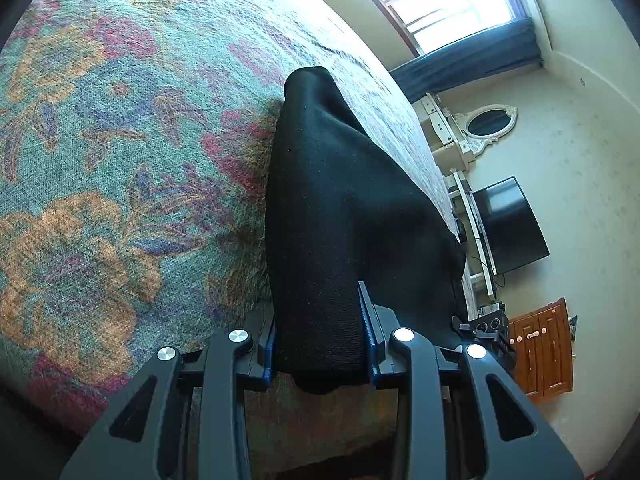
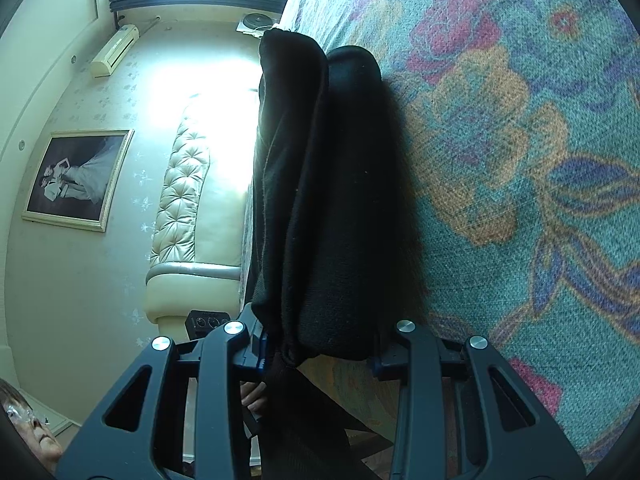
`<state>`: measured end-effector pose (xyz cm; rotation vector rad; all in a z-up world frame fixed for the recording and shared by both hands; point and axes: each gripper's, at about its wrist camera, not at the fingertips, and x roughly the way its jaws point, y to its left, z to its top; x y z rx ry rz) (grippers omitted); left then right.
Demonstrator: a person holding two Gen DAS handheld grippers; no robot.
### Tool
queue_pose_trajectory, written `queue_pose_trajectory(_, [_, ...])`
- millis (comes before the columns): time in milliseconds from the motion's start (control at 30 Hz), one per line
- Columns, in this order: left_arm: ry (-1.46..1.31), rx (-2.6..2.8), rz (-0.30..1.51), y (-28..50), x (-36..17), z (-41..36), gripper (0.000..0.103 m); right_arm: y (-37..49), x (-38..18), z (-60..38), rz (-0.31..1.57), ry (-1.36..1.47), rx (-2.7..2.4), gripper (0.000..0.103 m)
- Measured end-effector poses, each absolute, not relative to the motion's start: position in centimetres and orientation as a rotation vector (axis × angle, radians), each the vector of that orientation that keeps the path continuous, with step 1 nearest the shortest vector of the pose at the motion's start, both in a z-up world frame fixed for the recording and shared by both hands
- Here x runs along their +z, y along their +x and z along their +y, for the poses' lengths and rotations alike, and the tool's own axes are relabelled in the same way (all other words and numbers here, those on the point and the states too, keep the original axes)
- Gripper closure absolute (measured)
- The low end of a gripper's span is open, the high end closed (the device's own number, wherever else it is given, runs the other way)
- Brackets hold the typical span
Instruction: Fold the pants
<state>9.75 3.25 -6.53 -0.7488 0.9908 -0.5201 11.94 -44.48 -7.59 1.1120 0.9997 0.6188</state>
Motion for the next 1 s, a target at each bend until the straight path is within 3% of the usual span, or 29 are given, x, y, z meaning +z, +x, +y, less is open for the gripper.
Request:
queue_pose_trajectory(333, [-0.741,-0.537,0.982,9.8,-6.8,3.7,0.067,12.5,-8.0,-45.2,1.02,1.089,0.646,0.067])
queue_pose_trajectory(667, [-0.762,-0.568,0.917,9.1,-5.7,6.8,0.061,13.0,-6.0,-46.3,1.014,0.991,0.656,0.035])
queue_pose_trajectory(1000, [-0.684,-0.548,0.915,14.8,-5.6,7.5,0.057,15.7,-6.2,-48.4,0.925,1.046,0.563,0.028])
